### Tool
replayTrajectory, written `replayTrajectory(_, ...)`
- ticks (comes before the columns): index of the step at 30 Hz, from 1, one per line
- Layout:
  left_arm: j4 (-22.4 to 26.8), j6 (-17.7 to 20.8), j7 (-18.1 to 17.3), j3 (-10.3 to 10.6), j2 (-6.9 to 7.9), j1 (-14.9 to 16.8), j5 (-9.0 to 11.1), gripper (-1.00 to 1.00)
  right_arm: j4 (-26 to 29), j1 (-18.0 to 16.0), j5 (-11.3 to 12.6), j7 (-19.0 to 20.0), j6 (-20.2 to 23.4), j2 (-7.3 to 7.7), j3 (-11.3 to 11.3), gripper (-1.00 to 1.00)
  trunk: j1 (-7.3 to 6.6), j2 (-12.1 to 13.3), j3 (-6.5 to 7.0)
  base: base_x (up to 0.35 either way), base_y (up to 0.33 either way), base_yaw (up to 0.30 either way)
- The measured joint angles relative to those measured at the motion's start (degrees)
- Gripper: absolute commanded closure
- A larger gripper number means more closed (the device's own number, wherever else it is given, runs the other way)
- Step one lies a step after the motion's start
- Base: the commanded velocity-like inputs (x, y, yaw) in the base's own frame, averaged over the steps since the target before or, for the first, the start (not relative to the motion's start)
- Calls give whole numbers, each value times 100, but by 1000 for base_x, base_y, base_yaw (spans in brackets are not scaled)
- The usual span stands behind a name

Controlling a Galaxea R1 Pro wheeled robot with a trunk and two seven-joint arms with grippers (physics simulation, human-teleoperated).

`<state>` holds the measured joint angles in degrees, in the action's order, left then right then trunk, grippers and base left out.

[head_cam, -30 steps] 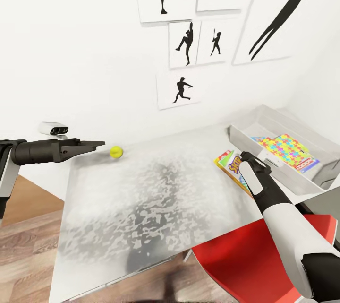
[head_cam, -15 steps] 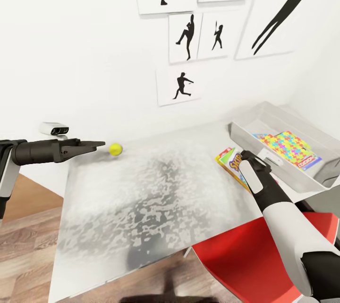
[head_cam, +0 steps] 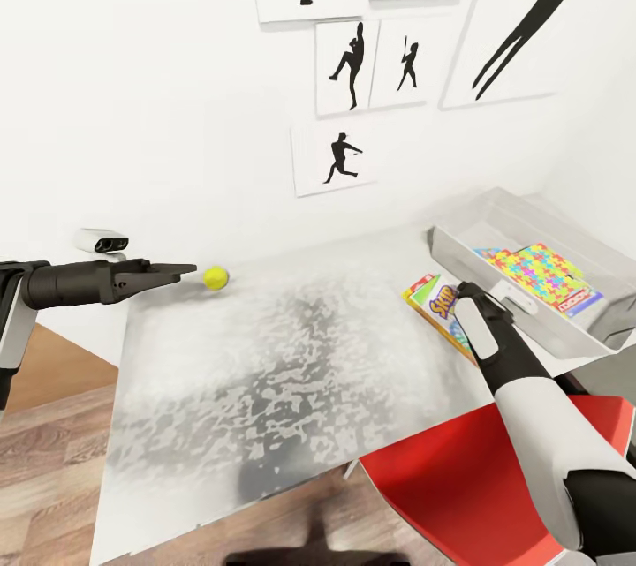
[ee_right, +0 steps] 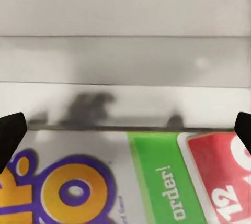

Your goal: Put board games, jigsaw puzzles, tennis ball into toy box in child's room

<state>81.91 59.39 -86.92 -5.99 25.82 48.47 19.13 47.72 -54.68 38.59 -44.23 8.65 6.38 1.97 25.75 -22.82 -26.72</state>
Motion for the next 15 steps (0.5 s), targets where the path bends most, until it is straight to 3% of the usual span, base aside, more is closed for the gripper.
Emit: replayTrajectory(15, 0, 0, 0, 3, 0, 0, -6, -100, -2, -31, -6, -5, 5, -11, -14, -100, 0, 0, 0, 0, 0, 0)
